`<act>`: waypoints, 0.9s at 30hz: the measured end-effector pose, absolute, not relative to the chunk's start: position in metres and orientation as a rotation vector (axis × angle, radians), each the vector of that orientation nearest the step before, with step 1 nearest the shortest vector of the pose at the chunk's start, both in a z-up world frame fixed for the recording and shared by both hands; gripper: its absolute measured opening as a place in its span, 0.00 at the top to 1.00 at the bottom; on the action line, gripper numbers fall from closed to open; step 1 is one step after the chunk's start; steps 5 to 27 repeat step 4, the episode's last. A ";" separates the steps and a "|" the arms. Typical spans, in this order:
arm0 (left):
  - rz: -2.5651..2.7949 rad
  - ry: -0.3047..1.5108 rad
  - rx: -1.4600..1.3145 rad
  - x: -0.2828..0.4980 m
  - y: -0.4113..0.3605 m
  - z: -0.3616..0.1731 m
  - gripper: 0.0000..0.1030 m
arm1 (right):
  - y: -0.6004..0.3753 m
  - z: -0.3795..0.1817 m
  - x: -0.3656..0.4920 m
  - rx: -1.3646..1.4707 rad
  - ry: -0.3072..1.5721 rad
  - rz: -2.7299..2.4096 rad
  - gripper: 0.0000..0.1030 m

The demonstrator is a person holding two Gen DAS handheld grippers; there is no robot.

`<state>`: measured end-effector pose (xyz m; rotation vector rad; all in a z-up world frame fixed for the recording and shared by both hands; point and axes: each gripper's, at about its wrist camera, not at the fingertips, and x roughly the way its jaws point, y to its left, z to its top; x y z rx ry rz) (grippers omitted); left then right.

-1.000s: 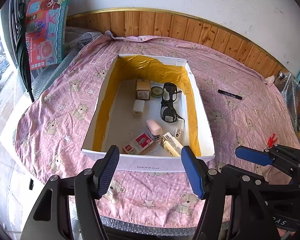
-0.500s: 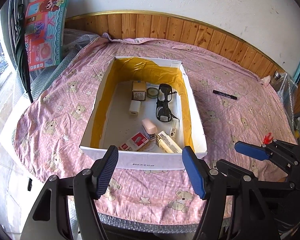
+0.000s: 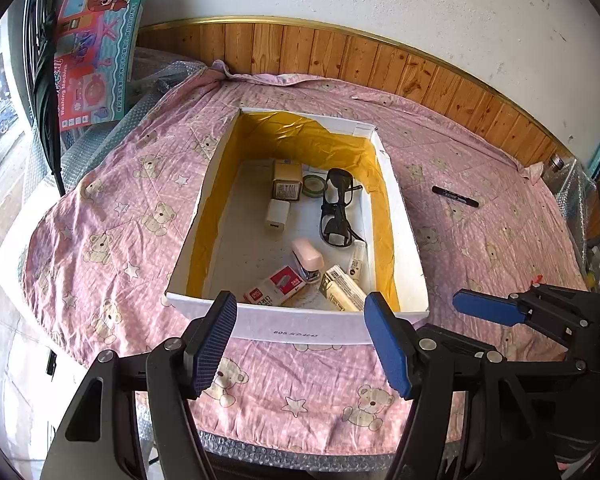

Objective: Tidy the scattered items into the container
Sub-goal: 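Withdraw both open tools up and away from the box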

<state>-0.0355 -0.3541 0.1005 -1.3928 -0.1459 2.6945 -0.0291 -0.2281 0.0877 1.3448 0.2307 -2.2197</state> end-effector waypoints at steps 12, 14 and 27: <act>2.698 -0.164 -1.399 -0.037 -0.361 0.098 0.35 | -0.231 0.089 -0.032 1.347 0.236 -2.230 0.55; 2.698 -0.164 -1.399 -0.037 -0.361 0.098 0.35 | -0.231 0.089 -0.032 1.347 0.236 -2.230 0.55; 2.698 -0.164 -1.399 -0.037 -0.361 0.098 0.35 | -0.231 0.089 -0.032 1.347 0.236 -2.230 0.55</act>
